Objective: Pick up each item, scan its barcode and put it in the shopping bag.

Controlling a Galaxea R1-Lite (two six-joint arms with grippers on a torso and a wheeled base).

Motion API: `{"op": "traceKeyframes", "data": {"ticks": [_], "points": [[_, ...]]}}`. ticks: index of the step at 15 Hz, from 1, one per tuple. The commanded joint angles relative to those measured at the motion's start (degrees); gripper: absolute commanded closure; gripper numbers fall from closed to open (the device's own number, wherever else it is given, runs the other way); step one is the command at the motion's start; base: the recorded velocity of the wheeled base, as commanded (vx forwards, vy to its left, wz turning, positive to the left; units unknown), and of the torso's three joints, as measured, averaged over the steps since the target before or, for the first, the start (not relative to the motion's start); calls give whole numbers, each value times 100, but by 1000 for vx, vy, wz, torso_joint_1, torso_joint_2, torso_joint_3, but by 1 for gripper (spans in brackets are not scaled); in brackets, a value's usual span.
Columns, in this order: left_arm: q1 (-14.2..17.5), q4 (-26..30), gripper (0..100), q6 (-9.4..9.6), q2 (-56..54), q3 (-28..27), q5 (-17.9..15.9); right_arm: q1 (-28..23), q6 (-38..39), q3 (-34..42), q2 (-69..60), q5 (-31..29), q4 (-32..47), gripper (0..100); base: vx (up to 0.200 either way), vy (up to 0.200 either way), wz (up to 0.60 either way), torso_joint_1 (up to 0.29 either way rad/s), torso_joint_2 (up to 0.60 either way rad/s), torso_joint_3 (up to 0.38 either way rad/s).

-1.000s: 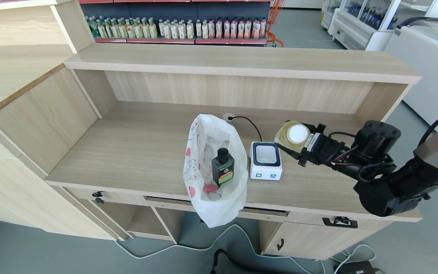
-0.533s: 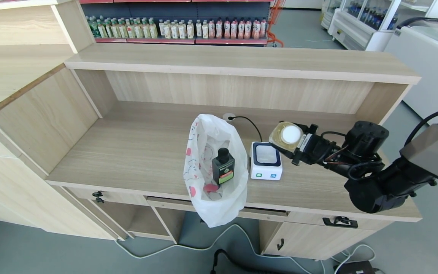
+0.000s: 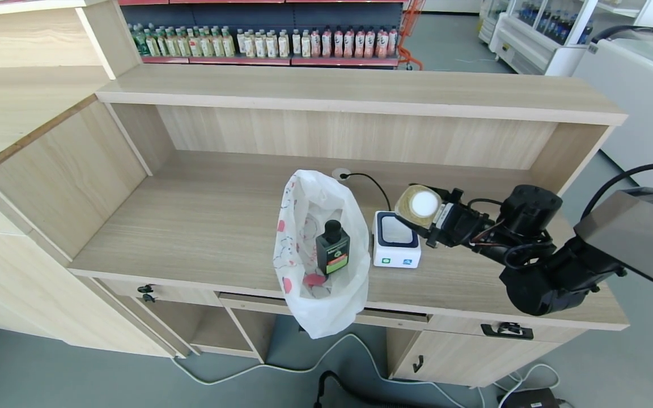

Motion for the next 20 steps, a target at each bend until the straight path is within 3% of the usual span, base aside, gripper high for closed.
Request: {"op": "traceKeyframes", "data": {"ticks": [1, 20], "points": [[0, 0, 0, 2, -2, 0, -1, 31, 2, -102, 169, -3, -43, 100, 0, 0, 0, 0, 0, 0], [0, 0, 0, 2, -2, 0, -1, 92, 248, -516, 643, 6, -192, 100, 0, 0, 0, 0, 0, 0]]}}
